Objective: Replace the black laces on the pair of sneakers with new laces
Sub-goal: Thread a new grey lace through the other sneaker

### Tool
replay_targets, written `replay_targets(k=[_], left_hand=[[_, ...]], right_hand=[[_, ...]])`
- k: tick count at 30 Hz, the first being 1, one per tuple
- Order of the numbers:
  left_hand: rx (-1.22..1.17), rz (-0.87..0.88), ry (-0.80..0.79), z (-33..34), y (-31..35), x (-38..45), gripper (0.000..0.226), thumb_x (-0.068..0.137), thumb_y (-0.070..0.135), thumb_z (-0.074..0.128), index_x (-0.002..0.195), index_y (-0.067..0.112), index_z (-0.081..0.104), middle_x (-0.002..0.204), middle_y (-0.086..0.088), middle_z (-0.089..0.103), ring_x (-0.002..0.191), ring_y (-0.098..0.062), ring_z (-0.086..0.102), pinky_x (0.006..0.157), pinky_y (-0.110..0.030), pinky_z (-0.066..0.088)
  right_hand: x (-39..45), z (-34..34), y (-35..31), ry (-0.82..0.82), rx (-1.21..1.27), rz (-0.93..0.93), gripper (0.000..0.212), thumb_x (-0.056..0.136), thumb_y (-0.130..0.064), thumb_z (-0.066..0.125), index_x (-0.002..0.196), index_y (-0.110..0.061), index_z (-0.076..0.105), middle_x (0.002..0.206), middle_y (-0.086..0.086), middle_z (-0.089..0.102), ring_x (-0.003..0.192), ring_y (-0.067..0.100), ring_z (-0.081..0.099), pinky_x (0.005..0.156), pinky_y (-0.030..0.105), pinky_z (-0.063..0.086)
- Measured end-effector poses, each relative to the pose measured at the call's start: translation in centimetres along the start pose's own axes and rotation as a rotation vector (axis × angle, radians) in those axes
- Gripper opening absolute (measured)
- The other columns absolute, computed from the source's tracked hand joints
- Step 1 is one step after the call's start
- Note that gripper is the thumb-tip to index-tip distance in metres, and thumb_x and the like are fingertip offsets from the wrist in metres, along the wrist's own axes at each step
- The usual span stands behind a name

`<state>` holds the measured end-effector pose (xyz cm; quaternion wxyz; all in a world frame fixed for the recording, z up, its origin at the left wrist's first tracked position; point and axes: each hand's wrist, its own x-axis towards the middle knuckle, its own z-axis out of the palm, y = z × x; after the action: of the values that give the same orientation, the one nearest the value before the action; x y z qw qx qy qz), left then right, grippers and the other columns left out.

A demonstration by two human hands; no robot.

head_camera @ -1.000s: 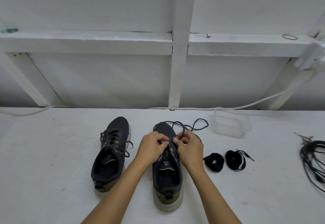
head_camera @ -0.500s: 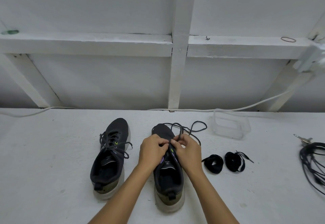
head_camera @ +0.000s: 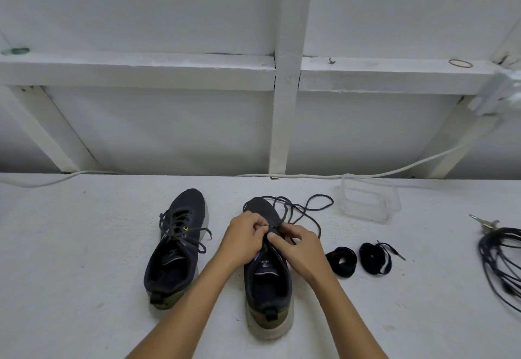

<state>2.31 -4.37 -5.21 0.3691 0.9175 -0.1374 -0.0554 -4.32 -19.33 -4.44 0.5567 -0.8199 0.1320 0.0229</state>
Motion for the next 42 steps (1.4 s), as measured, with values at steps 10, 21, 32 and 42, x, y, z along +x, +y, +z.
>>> replay_targets(k=[10, 21, 32, 42], left_hand=[[0.057, 0.107, -0.026, -0.5, -0.1, -0.2, 0.01, 0.097, 0.014, 0.056, 0.093, 0.014, 0.064, 0.093, 0.004, 0.056, 0.083, -0.011, 0.051, 0.074, -0.017, 0.036], [-0.54, -0.104, 0.196, -2.8, -0.2, -2.0, 0.01, 0.096, 0.003, 0.061, 0.091, 0.004, 0.07, 0.084, -0.009, 0.07, 0.071, -0.012, 0.069, 0.069, -0.018, 0.057], [-0.191, -0.078, 0.001, -5.4, 0.7, -0.4, 0.009, 0.094, 0.022, 0.065, 0.09, 0.019, 0.073, 0.076, 0.003, 0.071, 0.067, 0.002, 0.063, 0.065, -0.006, 0.043], [-0.223, 0.012, -0.052, -5.6, 4.7, 0.0, 0.013, 0.094, 0.022, 0.064, 0.084, 0.029, 0.067, 0.073, 0.006, 0.07, 0.069, -0.002, 0.065, 0.07, -0.012, 0.05]], right_hand=[[-0.5, 0.5, -0.9, 0.007, -0.071, 0.081, 0.029, 0.075, -0.041, 0.07, 0.09, -0.016, 0.072, 0.086, 0.003, 0.071, 0.083, 0.018, 0.065, 0.078, 0.039, 0.055], [-0.9, 2.1, -1.3, 0.069, -0.103, 0.114, 0.03, 0.072, -0.043, 0.062, 0.08, -0.014, 0.067, 0.072, 0.007, 0.066, 0.058, 0.013, 0.052, 0.057, 0.028, 0.045], [-0.7, 2.2, -3.0, -0.032, -0.22, 0.176, 0.043, 0.069, -0.067, 0.071, 0.084, -0.027, 0.068, 0.086, -0.016, 0.07, 0.087, 0.005, 0.066, 0.087, 0.034, 0.057], [-0.4, 3.3, -3.1, 0.039, -0.37, 0.214, 0.057, 0.071, -0.063, 0.074, 0.11, -0.023, 0.064, 0.098, -0.017, 0.059, 0.106, 0.013, 0.064, 0.074, 0.03, 0.044]])
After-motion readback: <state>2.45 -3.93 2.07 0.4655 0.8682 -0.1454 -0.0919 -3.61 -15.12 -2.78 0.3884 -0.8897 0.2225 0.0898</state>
